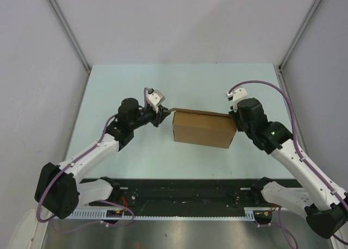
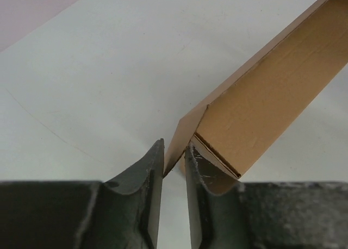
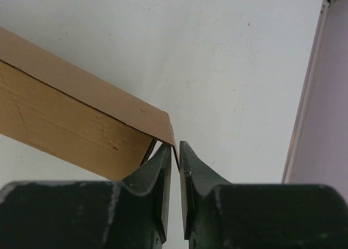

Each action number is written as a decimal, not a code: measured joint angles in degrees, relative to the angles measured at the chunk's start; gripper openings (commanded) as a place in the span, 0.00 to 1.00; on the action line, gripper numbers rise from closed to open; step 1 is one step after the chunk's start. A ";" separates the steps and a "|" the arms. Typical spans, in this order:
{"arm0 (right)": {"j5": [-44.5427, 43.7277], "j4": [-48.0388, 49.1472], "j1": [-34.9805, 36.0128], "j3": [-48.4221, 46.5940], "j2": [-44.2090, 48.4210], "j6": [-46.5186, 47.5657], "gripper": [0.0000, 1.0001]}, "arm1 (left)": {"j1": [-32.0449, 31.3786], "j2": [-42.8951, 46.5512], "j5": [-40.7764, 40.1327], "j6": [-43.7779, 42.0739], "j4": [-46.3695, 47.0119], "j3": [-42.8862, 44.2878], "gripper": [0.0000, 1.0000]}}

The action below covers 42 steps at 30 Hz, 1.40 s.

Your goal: Fold the paper box

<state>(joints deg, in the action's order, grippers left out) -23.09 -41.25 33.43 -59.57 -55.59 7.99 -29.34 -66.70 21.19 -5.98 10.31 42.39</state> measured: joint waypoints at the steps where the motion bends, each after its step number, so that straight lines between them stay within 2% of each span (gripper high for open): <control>1: 0.00 0.02 0.00 0.00 0.00 0.00 0.16 | -0.04 -0.04 -0.04 -0.02 -0.20 0.20 0.17; 4: 0.04 0.20 0.00 0.00 0.00 -0.04 0.16 | -0.33 -0.07 -0.11 0.04 -0.81 1.20 0.12; 13: -0.26 0.37 0.00 0.00 -0.11 -0.87 0.15 | -2.49 0.00 -0.46 1.11 -2.71 4.35 0.09; 20: -2.03 0.17 0.00 0.00 -0.22 -3.56 0.12 | -5.70 0.48 -5.33 3.19 -3.10 4.42 0.07; 32: -1.62 0.83 0.31 0.02 -0.11 -11.47 0.01 | -8.50 1.90 -15.23 6.69 1.18 -1.31 0.03; 42: 3.50 0.98 -1.38 0.02 0.70 -19.67 0.00 | -9.11 3.06 -19.15 7.54 2.75 -3.06 0.01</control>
<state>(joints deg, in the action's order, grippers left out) -19.59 -40.27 32.05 -59.55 -54.89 -11.68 -38.46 -63.64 2.04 1.56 13.06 39.33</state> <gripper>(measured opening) 0.023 0.027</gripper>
